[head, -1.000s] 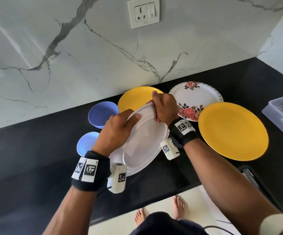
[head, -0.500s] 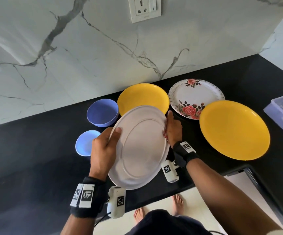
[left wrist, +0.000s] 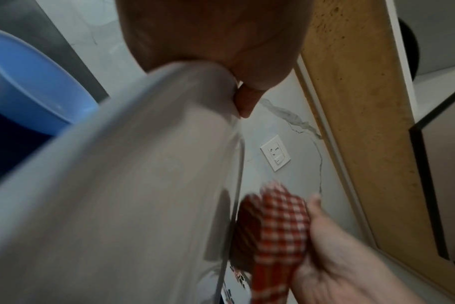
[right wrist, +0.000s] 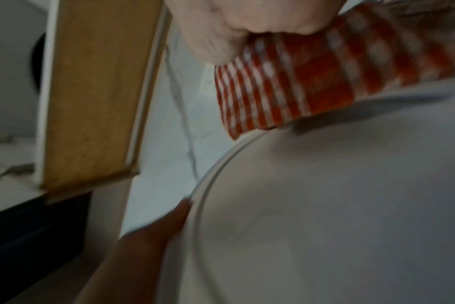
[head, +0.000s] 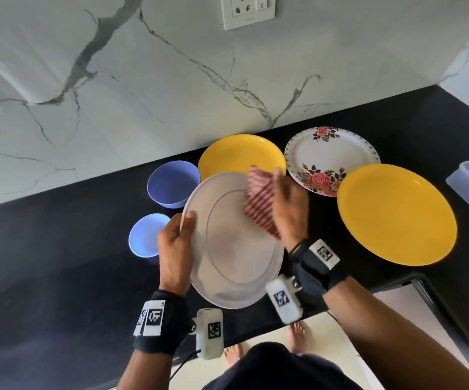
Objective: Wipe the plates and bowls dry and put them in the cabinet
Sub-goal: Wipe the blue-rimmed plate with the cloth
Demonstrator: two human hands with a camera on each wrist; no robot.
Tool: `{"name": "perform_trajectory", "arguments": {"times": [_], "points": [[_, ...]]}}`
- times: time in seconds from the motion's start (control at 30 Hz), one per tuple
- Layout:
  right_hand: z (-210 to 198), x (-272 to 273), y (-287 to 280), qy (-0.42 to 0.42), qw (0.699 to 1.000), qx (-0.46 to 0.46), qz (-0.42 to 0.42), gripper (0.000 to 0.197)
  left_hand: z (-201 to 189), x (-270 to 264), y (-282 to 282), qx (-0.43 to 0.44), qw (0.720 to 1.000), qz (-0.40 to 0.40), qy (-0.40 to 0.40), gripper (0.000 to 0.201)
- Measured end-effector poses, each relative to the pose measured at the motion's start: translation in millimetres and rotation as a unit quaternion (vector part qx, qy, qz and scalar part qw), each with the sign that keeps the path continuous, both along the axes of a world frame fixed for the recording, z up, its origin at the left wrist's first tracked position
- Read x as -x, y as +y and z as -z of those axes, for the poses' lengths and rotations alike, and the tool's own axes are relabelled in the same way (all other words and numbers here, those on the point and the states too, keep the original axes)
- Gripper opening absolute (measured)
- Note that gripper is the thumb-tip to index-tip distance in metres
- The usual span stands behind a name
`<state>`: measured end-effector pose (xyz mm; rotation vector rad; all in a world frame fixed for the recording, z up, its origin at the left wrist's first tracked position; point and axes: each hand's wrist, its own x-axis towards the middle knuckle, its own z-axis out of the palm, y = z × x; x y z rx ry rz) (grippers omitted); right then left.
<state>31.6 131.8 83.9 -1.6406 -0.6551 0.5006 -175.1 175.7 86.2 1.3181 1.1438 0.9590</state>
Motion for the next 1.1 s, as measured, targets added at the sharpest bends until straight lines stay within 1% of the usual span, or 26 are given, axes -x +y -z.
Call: {"name": "perform_trajectory", "arguments": {"times": [0.03,0.07,0.1,0.13,0.17,0.2,0.23,0.3,0.33,0.4,0.43,0.5,0.6,0.67,0.73,0.8,0.87,0.9,0.97,1.03,1.07,1.1], "points": [[-1.8,18.3,-4.2,-0.031,0.998,-0.013,-0.056,0.049,0.0,-2.7,0.7,0.005,1.0,0.001,-0.007,0.042],[-2.5,36.9,-9.0,-0.079,0.99,-0.042,-0.111,0.04,-0.2,-5.0,1.2,0.009,1.0,0.001,-0.012,0.039],[0.1,52.0,-14.1,-0.143,0.974,-0.073,-0.162,0.032,-0.4,-7.0,1.9,0.016,1.0,0.002,-0.017,0.037],[7.2,63.1,-18.4,-0.218,0.951,-0.093,-0.199,0.028,-0.9,-8.1,2.1,0.024,0.999,0.001,-0.025,0.035],[15.6,68.5,-21.7,-0.286,0.928,-0.097,-0.22,0.028,-0.8,-7.7,2.2,0.037,0.999,-0.001,-0.038,0.033],[26.6,67.6,-23.1,-0.329,0.91,-0.089,-0.238,0.029,0.2,-6.5,2.8,0.049,0.997,-0.002,-0.053,0.03],[35.0,64.2,-24.6,-0.342,0.899,-0.077,-0.264,0.033,1.5,-5.4,3.0,0.058,0.996,-0.002,-0.065,0.028],[49.6,58.4,-26.0,-0.337,0.883,-0.04,-0.324,0.051,2.8,-5.2,1.7,0.06,0.995,-0.006,-0.077,0.027],[55.8,57.3,-24.7,-0.358,0.869,-0.019,-0.34,0.058,2.0,-6.9,0.4,0.061,0.995,-0.009,-0.077,0.028],[62.0,54.8,-16.3,-0.415,0.843,0.011,-0.343,0.06,1.9,-9.3,-1.6,0.067,0.995,-0.017,-0.077,0.032],[63.3,51.9,-9.9,-0.429,0.837,0.02,-0.338,0.059,2.0,-9.7,-2.3,0.068,0.994,-0.018,-0.082,0.034],[64.7,42.1,4.4,-0.425,0.847,0.044,-0.316,0.059,2.1,-9.0,-2.8,0.066,0.994,-0.022,-0.084,0.037],[79.3,22.3,15.2,-0.369,0.883,0.112,-0.269,0.061,5.0,-8.7,-3.3,0.058,0.996,-0.038,-0.06,0.042],[92.3,17.5,8.5,-0.343,0.895,0.146,-0.247,0.065,3.7,-11.0,-4.3,0.05,0.997,-0.047,-0.046,0.043],[96.6,24.8,-7.1,-0.327,0.898,0.153,-0.25,0.068,3.9,-11.9,-4.7,0.047,0.997,-0.049,-0.045,0.044],[90.9,38.6,-24.6,-0.338,0.883,0.153,-0.289,0.069,3.9,-11.6,-5.1,0.055,0.996,-0.053,-0.055,0.041],[79.9,53.8,-34.7,-0.371,0.853,0.146,-0.336,0.066,2.9,-10.6,-4.9,0.073,0.994,-0.045,-0.075,0.045],[72.6,58.3,-34.6,-0.392,0.842,0.131,-0.347,0.065,2.3,-10.9,-4.7,0.081,0.992,-0.039,-0.086,0.046],[58.8,58.8,-24.1,-0.429,0.828,0.09,-0.349,0.062,1.3,-13.0,-5.0,0.082,0.991,-0.028,-0.104,0.043],[48.7,52.7,-5.8,-0.461,0.821,0.059,-0.332,0.059,1.5,-15.7,-4.9,0.076,0.991,-0.022,-0.106,0.045],[45.4,48.9,4.6,-0.468,0.823,0.05,-0.317,0.057,1.7,-16.7,-5.0,0.071,0.991,-0.022,-0.108,0.047],[42.5,44.4,13.9,-0.458,0.834,0.044,-0.303,0.056,2.5,-17.3,-5.2,0.065,0.992,-0.023,-0.11,0.049]]}}
